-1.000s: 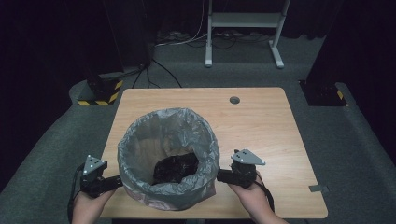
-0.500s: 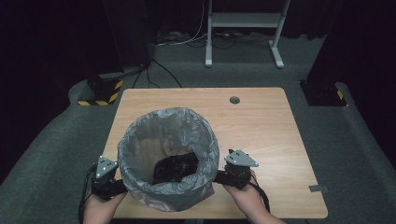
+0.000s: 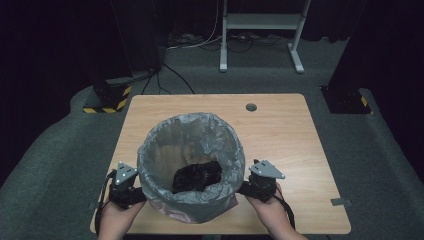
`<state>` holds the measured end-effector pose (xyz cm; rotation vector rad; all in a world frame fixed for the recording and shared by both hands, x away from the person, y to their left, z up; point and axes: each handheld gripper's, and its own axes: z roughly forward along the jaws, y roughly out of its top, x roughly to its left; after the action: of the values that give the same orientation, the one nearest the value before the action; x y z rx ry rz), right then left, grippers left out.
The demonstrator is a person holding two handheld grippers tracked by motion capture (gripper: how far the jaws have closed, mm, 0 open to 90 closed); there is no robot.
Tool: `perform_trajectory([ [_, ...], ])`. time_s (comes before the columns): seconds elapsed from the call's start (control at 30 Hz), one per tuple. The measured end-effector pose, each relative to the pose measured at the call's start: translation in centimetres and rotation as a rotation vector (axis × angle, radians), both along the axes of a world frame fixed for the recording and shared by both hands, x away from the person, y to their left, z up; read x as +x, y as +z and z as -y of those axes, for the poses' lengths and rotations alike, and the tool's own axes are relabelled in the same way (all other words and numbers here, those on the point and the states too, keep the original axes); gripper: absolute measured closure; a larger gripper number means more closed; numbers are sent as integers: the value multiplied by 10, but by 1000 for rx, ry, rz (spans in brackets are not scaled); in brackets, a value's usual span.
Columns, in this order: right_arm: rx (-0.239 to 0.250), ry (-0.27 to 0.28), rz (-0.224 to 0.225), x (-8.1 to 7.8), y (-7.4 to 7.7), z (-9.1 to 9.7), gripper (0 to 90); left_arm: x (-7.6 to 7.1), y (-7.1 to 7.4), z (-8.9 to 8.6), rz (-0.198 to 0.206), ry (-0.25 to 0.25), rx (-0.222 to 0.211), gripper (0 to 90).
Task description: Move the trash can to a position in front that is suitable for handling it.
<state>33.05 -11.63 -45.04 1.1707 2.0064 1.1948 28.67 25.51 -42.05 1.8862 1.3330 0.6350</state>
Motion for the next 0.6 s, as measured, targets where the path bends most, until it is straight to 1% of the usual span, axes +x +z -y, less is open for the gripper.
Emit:
perform_trajectory([
  [0.03, 1, -23, 4, 1, 0, 7, 141, 6, 0, 7, -4, -15, -5, 231],
  [0.07, 3, -33, 2, 1, 0, 10, 141, 9, 0, 11, -2, -19, -7, 231],
  [0.1, 2, -44, 0, 2, 0, 14, 141, 9, 0, 11, -2, -19, -7, 231],
  [0.13, 2, -44, 0, 2, 0, 14, 141, 12, 0, 15, -7, -23, -11, 231],
  [0.2, 10, -69, -3, 3, 0, 22, 145, 19, 0, 25, -4, -40, -5, 234],
  [0.27, 22, -101, -9, 5, -1, 31, 156, 24, 0, 34, -4, -55, -7, 236],
  [0.3, 22, -124, -7, 7, -1, 39, 161, 30, 0, 42, -6, -66, -10, 237],
  [0.33, 28, -140, -9, 9, -1, 44, 165, 30, 0, 42, -6, -66, -10, 237],
  [0.37, 28, -140, -9, 9, -1, 44, 165, 33, 0, 47, -5, -72, -10, 237],
  [0.4, 33, -156, -14, 10, -1, 48, 169, 37, 0, 52, -6, -81, -8, 238],
  [0.43, 34, -183, -11, 14, -2, 57, 173, 43, 0, 62, -5, -97, -14, 239],
  [0.47, 38, -198, -13, 16, -2, 62, 172, 43, 0, 62, -5, -97, -14, 239],
  [0.5, 39, -210, -14, 18, -2, 66, 173, 50, 0, 71, -4, -108, -20, 239],
  [0.57, 46, -235, -21, 22, -1, 75, 174, 57, -2, 81, -6, -122, -9, 236],
  [0.6, 46, -235, -21, 22, -1, 75, 174, 57, -2, 81, -6, -122, -9, 235],
])
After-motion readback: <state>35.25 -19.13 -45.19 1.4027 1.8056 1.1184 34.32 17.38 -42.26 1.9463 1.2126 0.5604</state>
